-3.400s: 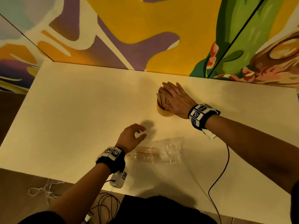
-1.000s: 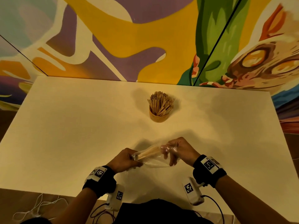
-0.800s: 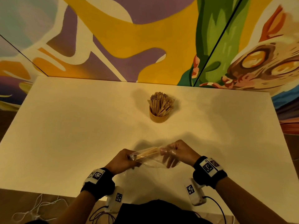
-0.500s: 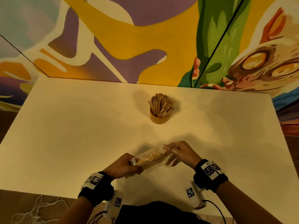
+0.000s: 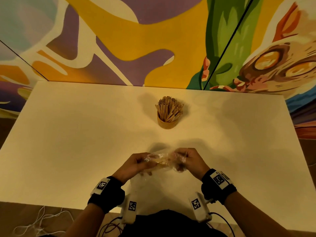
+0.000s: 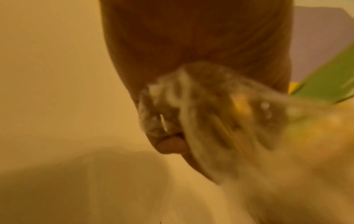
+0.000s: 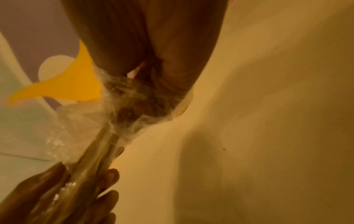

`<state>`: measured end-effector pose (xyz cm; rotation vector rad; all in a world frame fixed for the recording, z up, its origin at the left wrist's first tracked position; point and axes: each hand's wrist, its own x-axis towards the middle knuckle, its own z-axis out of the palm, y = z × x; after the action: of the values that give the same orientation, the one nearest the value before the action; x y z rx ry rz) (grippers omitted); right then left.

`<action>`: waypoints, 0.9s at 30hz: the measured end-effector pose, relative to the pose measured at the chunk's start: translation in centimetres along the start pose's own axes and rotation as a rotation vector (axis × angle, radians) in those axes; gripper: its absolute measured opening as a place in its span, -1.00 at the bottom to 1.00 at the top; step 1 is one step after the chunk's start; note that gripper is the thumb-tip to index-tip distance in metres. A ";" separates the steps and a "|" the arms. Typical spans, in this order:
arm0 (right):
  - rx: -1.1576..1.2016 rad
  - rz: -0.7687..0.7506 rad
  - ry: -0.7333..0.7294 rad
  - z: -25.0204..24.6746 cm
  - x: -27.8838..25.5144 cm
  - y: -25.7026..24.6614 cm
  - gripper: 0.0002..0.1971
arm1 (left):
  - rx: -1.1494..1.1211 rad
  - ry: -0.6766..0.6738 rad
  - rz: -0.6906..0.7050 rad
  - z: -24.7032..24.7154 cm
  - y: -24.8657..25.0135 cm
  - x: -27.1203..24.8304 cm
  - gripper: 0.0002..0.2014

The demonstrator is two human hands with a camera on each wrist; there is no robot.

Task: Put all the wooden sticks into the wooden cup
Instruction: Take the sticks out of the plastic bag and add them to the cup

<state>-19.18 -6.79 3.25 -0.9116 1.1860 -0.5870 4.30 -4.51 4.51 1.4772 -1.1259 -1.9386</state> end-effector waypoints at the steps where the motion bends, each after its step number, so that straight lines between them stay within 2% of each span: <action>1: 0.043 -0.011 0.025 -0.2 0.1 0.0 -0.81 | -0.042 0.043 0.011 -0.1 0.0 -0.1 -0.61; 5: 0.178 -0.031 0.077 -0.2 0.2 0.4 -0.79 | -0.256 0.246 0.012 -0.7 -0.5 -0.2 -0.79; 8: 0.251 -0.022 0.103 0.2 0.2 0.8 -0.76 | -0.348 0.332 -0.032 -0.7 -0.7 -0.2 -0.77; 12: 0.292 -0.037 0.131 0.6 0.4 1.3 -0.68 | -0.469 0.342 -0.162 -0.3 -1.5 0.0 -0.67; 14: 0.276 -0.049 0.140 0.8 0.3 1.4 -0.74 | -0.466 0.320 -0.202 0.0 -1.7 0.1 -0.66; 16: 0.263 -0.061 0.133 0.9 0.1 1.4 -0.77 | -0.412 0.333 -0.161 0.6 -1.4 0.0 -0.74; 19: 0.279 -0.036 0.138 1.0 0.1 1.2 -0.74 | -0.215 0.340 -0.006 1.3 -0.5 0.4 -0.82; 22: 0.308 -0.014 0.142 1.7 0.1 1.0 -0.73 | -0.070 0.251 0.093 2.3 0.8 0.8 -0.78; 25: 0.367 -0.032 0.164 1.9 0.0 0.8 -0.73 | -0.019 0.204 0.158 2.8 2.5 0.7 -0.77; 27: 0.390 -0.057 0.159 1.4 -0.2 0.6 -0.75 | -0.086 0.291 0.182 2.3 3.0 0.6 -0.80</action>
<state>-17.91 -5.92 3.00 -0.5751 1.1360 -0.9136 1.61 -5.92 6.79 1.4958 -0.9951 -1.5715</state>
